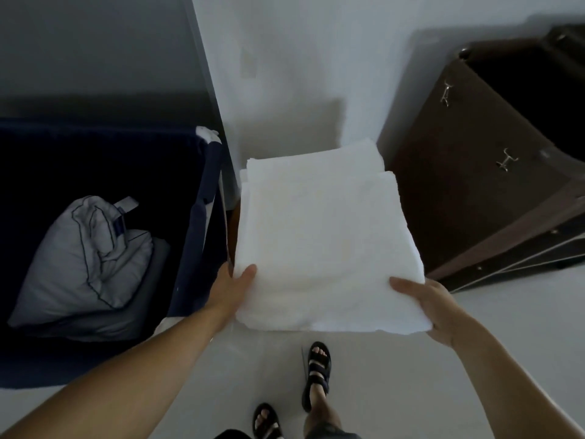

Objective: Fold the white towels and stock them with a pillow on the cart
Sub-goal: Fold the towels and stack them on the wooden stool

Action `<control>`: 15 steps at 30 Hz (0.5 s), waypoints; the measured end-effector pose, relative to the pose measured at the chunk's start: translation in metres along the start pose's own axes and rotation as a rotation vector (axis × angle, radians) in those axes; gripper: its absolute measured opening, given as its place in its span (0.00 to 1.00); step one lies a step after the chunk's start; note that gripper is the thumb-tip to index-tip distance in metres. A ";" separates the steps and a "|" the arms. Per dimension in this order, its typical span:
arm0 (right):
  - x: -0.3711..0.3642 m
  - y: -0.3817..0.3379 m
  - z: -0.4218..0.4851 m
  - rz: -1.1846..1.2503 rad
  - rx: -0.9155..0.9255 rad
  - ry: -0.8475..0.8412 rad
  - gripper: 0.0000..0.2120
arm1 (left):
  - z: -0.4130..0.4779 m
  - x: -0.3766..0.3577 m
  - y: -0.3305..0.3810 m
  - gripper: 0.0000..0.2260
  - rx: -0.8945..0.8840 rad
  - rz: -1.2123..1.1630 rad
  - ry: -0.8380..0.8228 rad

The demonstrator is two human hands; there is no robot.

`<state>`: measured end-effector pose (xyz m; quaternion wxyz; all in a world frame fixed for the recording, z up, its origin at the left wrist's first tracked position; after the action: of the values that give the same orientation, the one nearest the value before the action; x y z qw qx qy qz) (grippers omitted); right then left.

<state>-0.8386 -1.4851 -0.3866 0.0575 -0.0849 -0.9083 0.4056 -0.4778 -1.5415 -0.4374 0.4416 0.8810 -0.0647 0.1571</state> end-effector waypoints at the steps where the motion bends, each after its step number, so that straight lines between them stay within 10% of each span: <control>1: -0.005 -0.014 -0.006 0.040 -0.005 -0.048 0.18 | 0.000 0.001 -0.009 0.24 0.078 -0.071 -0.040; 15: 0.002 -0.027 -0.005 -0.042 -0.159 -0.165 0.38 | -0.035 -0.001 0.002 0.11 0.427 -0.260 -0.585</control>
<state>-0.8427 -1.4985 -0.3630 -0.0159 -0.0364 -0.9408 0.3367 -0.4866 -1.5145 -0.4161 0.2272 0.9616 -0.0415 -0.1484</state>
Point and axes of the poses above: each hand's wrist, its own z-axis towards the middle knuckle, its own x-axis out of the back of the hand, y = z × x, the point moved 7 cm from there along z, towards the middle knuckle, and after that the axes turned 2 degrees about x, right-handed, at the moved point
